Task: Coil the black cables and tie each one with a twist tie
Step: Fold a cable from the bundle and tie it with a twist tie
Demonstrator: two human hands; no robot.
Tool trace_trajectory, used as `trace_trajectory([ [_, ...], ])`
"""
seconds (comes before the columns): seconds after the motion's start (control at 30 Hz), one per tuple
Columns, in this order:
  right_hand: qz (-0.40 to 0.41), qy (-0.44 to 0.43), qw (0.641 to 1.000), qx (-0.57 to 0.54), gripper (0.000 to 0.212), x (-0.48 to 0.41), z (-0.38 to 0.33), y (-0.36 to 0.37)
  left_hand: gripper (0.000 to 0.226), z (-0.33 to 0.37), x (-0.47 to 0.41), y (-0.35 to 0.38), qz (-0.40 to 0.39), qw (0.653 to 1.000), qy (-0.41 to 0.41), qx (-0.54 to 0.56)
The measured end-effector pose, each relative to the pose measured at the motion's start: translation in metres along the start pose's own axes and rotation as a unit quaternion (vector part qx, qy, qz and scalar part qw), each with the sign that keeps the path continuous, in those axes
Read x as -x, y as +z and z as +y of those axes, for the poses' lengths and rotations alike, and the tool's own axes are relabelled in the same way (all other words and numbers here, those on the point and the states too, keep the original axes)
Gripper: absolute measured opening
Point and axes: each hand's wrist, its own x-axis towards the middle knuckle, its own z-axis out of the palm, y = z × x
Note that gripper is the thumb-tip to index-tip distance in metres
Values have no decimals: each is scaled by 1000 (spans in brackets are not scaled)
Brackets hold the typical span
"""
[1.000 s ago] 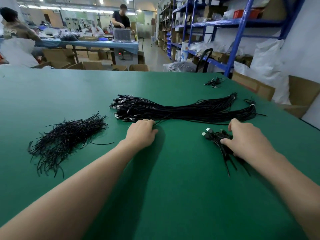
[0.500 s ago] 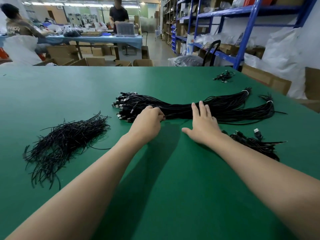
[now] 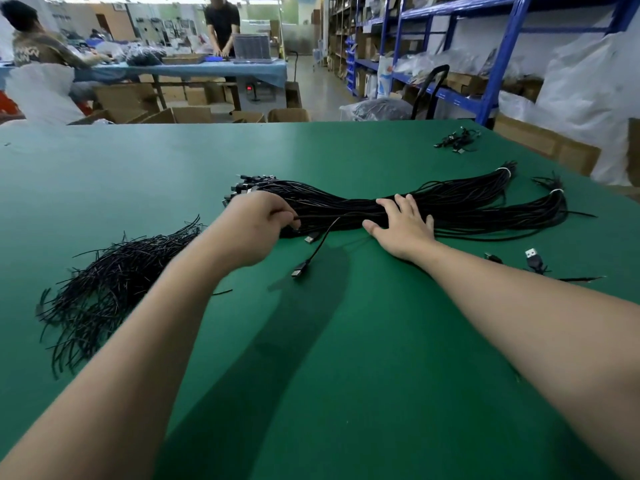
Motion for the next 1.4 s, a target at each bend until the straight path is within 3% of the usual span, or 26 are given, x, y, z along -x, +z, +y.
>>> trace_trajectory([
  [0.17,-18,17,1000,3,67,-8,-2,-2,23,-18,21,-68,-29,994,-23,99],
  [0.3,-26,26,999,2,68,-4,-8,-6,24,-27,40,-102,-59,946,-48,315],
  [0.4,-29,41,999,14,74,8,-20,-16,26,-19,39,-91,-79,932,-47,349],
  [0.47,29,33,999,-10,69,27,-37,-29,20,-12,35,-81,-78,930,-47,356],
  [0.57,153,-39,976,-150,30,74,-66,-47,19,-2,32,-71,-69,933,-40,352],
  [0.6,118,-53,960,-247,25,92,-76,-52,19,1,32,-69,-71,938,-30,339],
  [0.7,-119,-68,861,-490,57,140,-103,-66,23,19,36,-57,-94,948,17,303],
  [0.8,-208,-80,764,-606,65,158,-113,-79,21,36,44,-41,-93,945,42,312],
  [0.87,-238,-83,722,-645,62,161,-117,-84,6,44,49,-31,-76,943,59,320],
  [0.93,-226,-56,724,-650,51,165,-119,-86,8,49,51,-24,-28,965,95,243],
  [1.0,-198,-37,761,-617,39,165,-114,-86,9,48,50,-21,11,978,119,171],
  [1.1,-200,-24,780,-592,38,163,-105,-92,25,41,48,-21,-32,965,118,234],
  [1.23,-305,-31,757,-577,43,164,-95,-101,41,39,49,-20,-106,945,203,234],
  [1.4,-407,-65,694,-591,43,171,-91,-109,46,38,51,-17,-160,929,179,282],
])
